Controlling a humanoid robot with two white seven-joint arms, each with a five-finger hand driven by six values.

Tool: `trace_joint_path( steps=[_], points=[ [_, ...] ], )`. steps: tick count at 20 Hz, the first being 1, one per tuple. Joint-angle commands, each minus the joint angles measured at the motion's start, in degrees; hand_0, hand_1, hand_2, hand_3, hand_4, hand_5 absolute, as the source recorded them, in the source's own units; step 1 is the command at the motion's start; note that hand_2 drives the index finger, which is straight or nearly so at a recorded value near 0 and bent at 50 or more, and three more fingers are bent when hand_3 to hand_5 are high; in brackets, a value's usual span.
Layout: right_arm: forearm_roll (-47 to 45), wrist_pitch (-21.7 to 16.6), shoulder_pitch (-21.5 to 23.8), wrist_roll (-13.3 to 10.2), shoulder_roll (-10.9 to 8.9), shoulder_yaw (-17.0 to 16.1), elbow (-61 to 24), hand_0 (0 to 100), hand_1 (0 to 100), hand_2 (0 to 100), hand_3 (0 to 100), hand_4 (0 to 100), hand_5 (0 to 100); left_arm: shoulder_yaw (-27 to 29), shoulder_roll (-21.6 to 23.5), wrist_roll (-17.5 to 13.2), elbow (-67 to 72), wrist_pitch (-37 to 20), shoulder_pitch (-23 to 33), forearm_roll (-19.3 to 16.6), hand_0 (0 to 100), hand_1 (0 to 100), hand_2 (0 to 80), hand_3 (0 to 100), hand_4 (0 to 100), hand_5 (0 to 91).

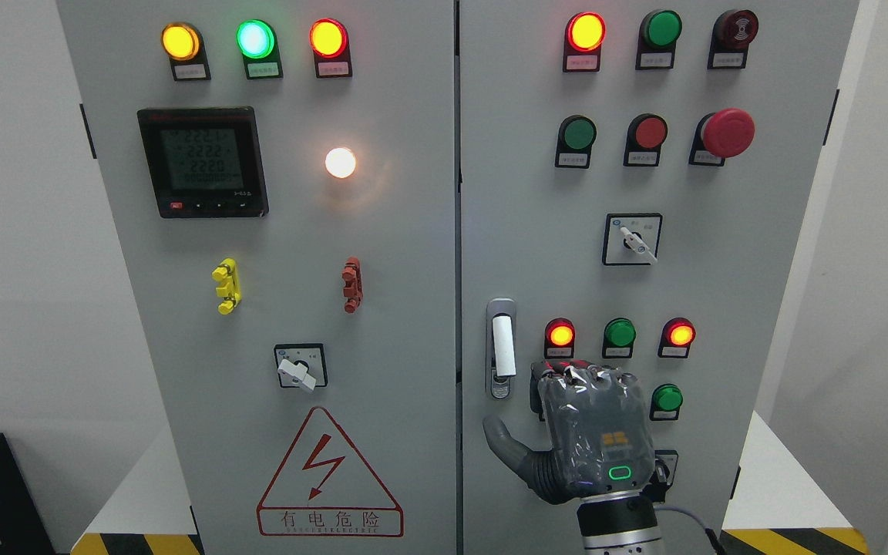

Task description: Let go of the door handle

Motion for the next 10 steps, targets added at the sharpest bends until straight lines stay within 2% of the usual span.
trace_joint_path(
  steps=[1, 10],
  points=[
    [-0.31, 0.56, -2.75, 0.13, 0.06, -0.66, 0.74, 6, 52, 76, 100, 97, 91, -1.23, 0.00, 0.01, -1.14, 0.00, 0.00, 0.00, 0, 0, 2.2, 9, 1, 0.0],
    [-0.40, 0.64, -3.19, 0.13, 0.06, -0.66, 2.41, 7, 49, 76, 100, 97, 91, -1.23, 0.00, 0.01, -1.14, 0.00, 0.00, 0.00, 0, 0, 2.2, 10, 1, 0.0]
  ],
)
